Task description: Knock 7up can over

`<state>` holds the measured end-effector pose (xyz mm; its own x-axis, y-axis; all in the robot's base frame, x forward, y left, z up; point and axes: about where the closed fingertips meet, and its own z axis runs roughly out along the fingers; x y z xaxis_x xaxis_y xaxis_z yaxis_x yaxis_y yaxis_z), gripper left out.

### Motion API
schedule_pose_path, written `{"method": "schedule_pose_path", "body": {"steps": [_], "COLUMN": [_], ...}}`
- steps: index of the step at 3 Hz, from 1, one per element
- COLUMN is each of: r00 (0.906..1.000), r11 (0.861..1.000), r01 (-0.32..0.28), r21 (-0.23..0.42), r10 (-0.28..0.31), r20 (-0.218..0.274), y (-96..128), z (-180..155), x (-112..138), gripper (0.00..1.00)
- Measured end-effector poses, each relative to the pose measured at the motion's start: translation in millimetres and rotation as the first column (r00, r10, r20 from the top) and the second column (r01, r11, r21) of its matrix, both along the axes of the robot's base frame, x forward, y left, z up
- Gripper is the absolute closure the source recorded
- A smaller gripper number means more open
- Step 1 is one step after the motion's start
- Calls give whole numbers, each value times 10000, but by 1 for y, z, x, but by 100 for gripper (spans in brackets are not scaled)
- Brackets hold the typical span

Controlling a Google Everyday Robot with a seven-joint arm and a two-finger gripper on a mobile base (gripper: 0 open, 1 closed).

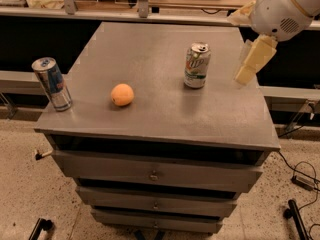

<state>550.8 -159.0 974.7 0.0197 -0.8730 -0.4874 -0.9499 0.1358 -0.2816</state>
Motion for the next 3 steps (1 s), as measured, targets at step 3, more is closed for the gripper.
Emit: {"method": "schedule_pose_path", "body": {"steps": [3], "r00": [9977], "r11": [9550], "r01": [-266], "r21": [2953], "r10": [71], "r20": [670], "y": [12], "z": [-20], "x": [61], "gripper": [0]}}
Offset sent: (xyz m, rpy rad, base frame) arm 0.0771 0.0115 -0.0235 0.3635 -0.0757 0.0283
